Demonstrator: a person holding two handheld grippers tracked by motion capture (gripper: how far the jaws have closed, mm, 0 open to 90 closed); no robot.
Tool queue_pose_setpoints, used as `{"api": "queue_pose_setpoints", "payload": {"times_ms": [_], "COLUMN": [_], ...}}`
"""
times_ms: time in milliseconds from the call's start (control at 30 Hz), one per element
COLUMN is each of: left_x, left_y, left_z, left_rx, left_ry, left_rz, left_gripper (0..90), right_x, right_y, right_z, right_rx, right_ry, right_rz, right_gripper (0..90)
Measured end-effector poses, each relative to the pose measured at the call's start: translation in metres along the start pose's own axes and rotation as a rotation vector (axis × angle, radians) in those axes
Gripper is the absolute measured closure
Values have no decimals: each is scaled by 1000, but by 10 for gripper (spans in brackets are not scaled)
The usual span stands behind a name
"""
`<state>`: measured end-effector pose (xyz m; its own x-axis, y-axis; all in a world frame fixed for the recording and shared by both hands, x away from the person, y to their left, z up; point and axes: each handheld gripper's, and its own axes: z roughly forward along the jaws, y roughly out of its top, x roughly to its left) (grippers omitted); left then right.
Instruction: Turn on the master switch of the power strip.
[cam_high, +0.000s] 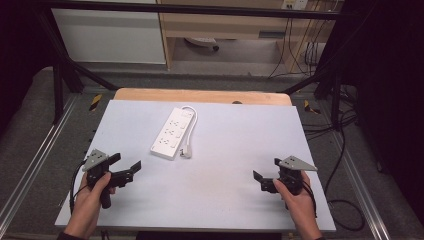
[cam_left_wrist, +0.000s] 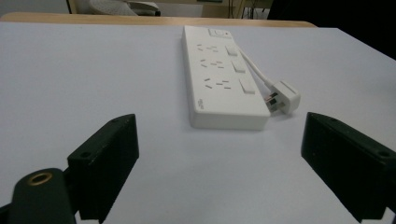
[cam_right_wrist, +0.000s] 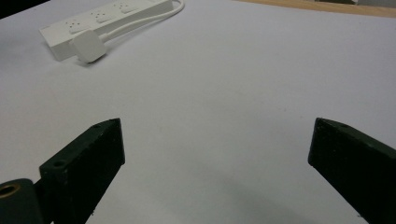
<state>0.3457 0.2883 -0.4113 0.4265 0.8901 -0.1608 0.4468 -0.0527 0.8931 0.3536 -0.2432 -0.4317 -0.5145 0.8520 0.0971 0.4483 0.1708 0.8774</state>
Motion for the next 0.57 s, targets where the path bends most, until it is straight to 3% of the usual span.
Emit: {"api": "queue_pose_setpoints", "payload": {"times_ms": [233,333,567], "left_x": [6,4,-3], "left_y": [-20,-25,-27], "left_z": [-11,-13,-11], "left_rx": [-9,3,21], "left_ry": [8,3,-24], "left_rz": [-10,8,47], "left_gripper": [114,112,104], "right_x": [-3,-5,-10], "right_y": [-1,-1,-6], "right_z": [0,0,8], "right_rx": [-2,1,78], "right_ry": [-19,-38,-110], "right_rz": [3,2,-6], "right_gripper": [44,46,49]}}
